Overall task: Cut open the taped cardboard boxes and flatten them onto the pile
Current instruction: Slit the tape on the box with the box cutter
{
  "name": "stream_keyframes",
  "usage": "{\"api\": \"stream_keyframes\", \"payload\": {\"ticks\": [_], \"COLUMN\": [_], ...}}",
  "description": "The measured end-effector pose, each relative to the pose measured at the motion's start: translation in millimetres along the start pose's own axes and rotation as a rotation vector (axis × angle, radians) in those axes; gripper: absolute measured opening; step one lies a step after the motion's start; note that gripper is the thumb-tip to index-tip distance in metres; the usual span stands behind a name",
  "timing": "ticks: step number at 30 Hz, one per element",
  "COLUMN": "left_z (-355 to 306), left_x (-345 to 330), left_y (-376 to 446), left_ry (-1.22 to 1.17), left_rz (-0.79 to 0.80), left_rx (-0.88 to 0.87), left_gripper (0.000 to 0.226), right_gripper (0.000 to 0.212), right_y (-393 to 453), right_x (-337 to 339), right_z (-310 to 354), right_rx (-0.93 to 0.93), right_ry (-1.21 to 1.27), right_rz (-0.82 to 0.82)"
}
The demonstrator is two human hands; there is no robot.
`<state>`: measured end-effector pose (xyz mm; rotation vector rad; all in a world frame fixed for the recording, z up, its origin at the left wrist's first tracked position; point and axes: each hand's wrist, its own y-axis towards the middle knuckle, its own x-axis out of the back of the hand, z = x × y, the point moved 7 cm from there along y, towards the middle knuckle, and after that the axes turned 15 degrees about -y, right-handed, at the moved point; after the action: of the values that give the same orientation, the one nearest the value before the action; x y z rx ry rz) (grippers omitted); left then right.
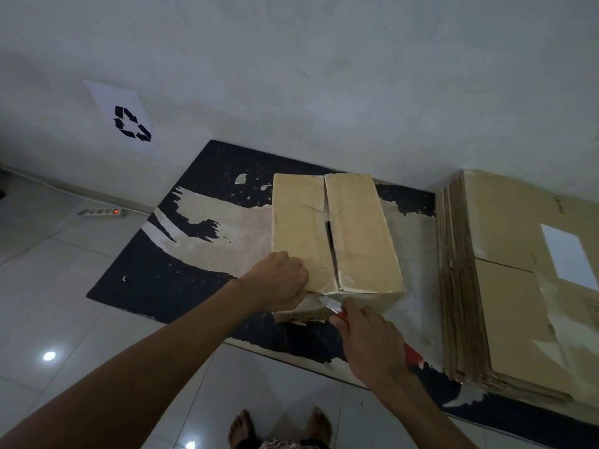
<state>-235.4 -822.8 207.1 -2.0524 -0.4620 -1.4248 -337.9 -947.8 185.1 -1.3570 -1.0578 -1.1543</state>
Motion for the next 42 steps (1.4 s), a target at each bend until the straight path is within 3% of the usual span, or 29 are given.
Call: {"api": "stream_keyframes", "payload": {"ticks": [18,23,26,29,31,34,36,40,42], "left_z": [-3,-3,-7,-8,-10,-9,-9,-4,-2], "left_x": [0,-1,11,22,19,1,-6,-9,-12], "left_y": [-3,-4,-2,7,22,45,56,65,68], "left_ry": [-0.062,-0.083,-0.097,-0.296,-0.555,-0.864,-0.93,-0.952,-1.024], "left_rz": [0.015,0.013,-0.072,-0.229,-0.264,-0.242,-0.234,-0.256,-0.288], "left_rx": [0.026,0.054,0.121,0.145,0.172,0.436,0.581,0.683,0.67], "left_gripper": [0.02,0.022,0.03,0.048,0.04,0.037,0.041,0.052,0.039], "right_gripper": [0.026,0.026,0.03,0.037,0.037,0.034,0.033,0.034,0.032], "right_y": [14,22,20,18,17,16,18,29,32], "right_x": [12,13,7,2,-1,0,3,10,10], "right_z": [-33,-36,-37,-37,-36,-34,-34,-36,-40], "right_rx": [-0.025,0.019,0.021,0.0,-0.018,-0.023,-0.013,0.037,0.067], "right_ry": [0.064,0.043,0.097,0.106,0.074,0.009,-0.022,-0.042,-0.046], "right_rz": [0.096,0.16,0.199,0.218,0.224,0.215,0.215,0.215,0.247]}}
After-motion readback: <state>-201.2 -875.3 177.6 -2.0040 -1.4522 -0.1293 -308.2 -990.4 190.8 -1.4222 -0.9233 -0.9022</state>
